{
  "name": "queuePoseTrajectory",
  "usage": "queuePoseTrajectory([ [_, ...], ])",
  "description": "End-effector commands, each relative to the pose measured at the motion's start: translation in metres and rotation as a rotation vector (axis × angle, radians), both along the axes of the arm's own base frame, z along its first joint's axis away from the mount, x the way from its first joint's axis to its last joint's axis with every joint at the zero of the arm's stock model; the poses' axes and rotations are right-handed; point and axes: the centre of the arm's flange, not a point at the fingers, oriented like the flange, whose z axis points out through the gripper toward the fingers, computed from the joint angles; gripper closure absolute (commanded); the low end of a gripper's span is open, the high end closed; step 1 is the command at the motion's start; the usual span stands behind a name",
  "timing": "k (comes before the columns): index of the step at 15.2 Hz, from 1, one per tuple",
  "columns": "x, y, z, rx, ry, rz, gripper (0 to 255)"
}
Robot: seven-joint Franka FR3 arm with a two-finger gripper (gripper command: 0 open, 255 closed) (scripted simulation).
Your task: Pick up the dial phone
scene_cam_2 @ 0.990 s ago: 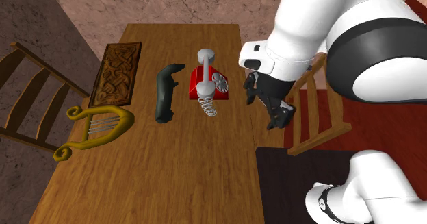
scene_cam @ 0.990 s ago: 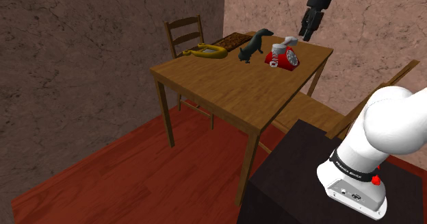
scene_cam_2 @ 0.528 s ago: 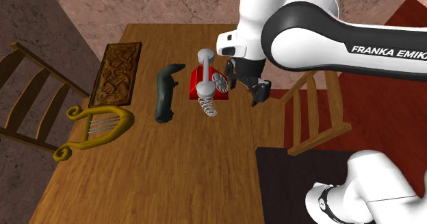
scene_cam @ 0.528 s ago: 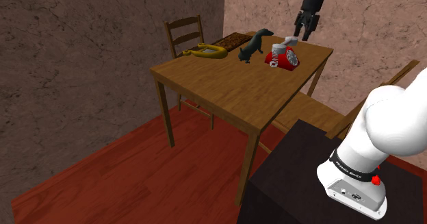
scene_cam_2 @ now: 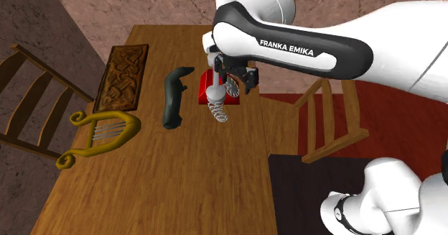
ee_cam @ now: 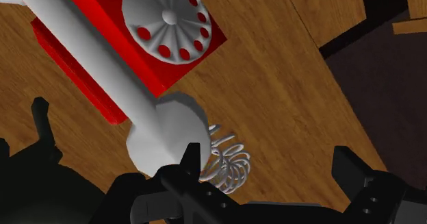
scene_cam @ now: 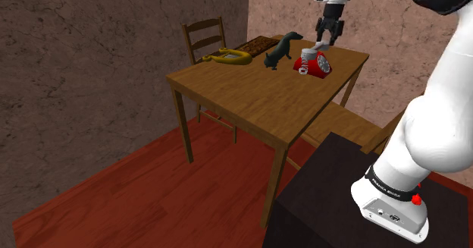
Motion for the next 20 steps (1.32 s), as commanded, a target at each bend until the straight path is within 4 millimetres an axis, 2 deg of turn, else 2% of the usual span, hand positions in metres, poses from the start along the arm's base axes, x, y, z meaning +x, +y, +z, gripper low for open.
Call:
queuePoseTrajectory([
  [1,0.022,-0.017,-0.008,-0.002,0.009,0.074,0],
  [5,0.066,-0.045,-0.025,-0.007,0.029,0.202,0],
  [6,0.070,-0.047,-0.027,-0.008,0.031,0.214,0],
  [13,0.070,-0.047,-0.067,-0.008,0.031,0.214,0],
  [15,0.070,-0.047,-0.067,-0.008,0.031,0.214,0],
  [16,0.070,-0.047,-0.067,-0.008,0.031,0.214,255],
  [20,0.069,-0.047,-0.067,-0.008,0.031,0.214,255],
])
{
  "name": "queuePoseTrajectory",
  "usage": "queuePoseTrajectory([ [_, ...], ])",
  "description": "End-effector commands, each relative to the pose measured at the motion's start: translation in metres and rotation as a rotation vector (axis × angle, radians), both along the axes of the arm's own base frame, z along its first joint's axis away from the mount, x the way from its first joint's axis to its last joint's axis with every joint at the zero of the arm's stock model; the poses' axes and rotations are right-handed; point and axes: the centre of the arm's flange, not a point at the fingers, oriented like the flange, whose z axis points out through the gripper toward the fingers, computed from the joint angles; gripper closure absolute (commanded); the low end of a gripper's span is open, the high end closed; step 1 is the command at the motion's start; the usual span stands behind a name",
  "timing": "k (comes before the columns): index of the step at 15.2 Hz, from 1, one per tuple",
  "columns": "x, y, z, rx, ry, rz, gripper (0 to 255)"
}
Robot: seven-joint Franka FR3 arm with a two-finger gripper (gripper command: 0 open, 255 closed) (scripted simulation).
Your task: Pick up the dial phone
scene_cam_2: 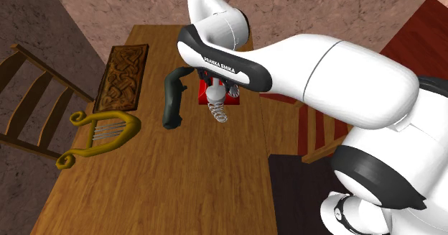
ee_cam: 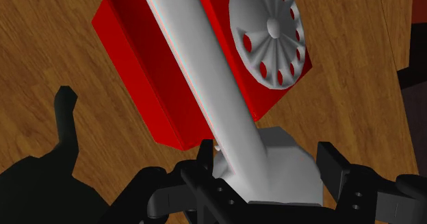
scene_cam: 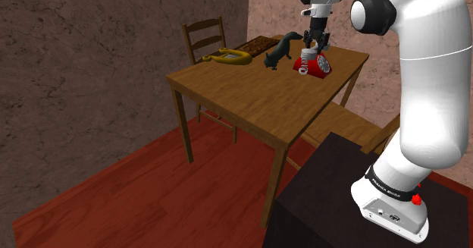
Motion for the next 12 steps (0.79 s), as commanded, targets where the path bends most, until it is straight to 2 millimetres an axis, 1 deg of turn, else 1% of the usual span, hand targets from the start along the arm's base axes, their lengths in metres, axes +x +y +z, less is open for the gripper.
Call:
queuePoseTrajectory([
  [1,0.000,0.000,-0.001,0.000,0.002,-0.001,255],
  [5,0.000,-0.001,-0.001,0.000,0.002,-0.001,255],
  [12,0.000,-0.001,0.036,0.000,0.002,-0.001,255],
])
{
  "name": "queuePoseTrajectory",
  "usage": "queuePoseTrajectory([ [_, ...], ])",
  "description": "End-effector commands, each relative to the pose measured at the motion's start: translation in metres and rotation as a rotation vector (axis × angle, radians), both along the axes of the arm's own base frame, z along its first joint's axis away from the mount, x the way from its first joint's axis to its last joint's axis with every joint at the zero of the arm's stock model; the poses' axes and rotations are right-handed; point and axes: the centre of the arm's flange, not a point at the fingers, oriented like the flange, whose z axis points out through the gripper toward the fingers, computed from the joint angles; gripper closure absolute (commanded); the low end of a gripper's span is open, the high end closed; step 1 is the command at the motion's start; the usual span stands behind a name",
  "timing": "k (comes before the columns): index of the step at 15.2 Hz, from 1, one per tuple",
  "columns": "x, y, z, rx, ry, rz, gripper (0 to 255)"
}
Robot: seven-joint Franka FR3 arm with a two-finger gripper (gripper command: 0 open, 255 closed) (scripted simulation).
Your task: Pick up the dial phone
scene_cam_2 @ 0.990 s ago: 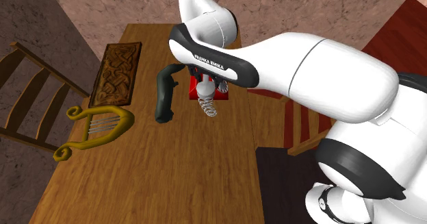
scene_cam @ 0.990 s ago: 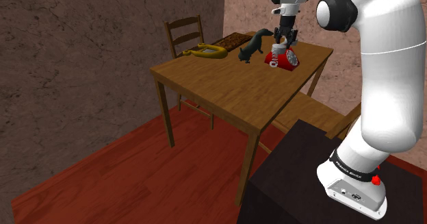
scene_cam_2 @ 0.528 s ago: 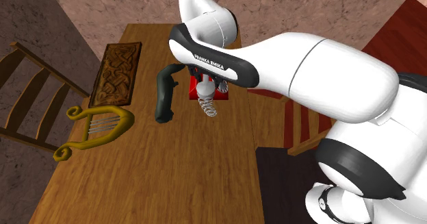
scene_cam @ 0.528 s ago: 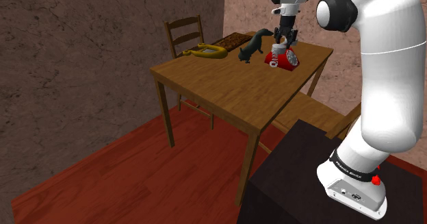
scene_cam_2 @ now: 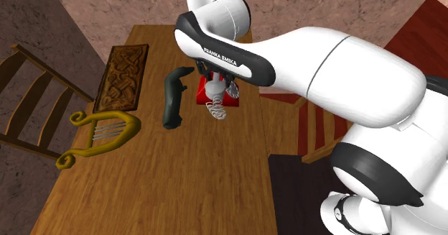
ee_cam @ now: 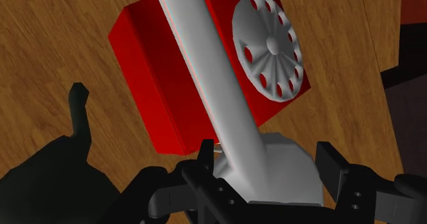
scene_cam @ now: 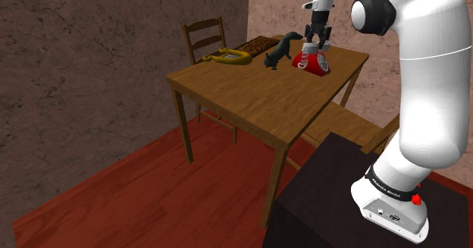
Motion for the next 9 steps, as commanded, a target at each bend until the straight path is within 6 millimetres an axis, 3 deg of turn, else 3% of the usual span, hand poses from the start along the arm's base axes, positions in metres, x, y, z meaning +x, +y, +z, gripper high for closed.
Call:
queuePoseTrajectory([
  [1,0.000,0.000,0.013,-0.001,-0.002,0.000,255],
  [9,0.000,0.000,0.051,-0.001,-0.002,0.000,255],
])
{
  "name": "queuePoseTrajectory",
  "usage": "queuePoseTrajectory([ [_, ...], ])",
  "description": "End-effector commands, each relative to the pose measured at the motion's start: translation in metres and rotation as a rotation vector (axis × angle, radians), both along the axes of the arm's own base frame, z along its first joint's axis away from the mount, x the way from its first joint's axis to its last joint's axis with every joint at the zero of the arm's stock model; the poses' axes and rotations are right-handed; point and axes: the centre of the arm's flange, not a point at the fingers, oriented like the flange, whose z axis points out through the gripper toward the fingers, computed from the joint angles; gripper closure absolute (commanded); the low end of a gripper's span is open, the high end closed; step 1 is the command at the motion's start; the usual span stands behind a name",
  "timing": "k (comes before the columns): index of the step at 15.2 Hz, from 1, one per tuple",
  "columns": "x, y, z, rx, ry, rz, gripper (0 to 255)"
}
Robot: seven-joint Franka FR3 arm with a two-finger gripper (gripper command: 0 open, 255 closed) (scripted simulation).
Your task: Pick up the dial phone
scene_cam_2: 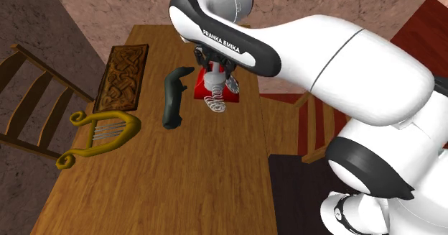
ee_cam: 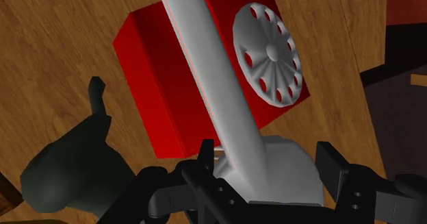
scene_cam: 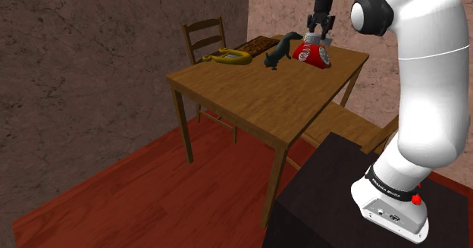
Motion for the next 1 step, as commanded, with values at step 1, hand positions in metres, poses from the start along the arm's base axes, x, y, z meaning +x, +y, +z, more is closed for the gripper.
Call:
queuePoseTrajectory([
  [1,-0.0004,0.0006,0.0045,-0.002,-0.002,0.000,255],
])
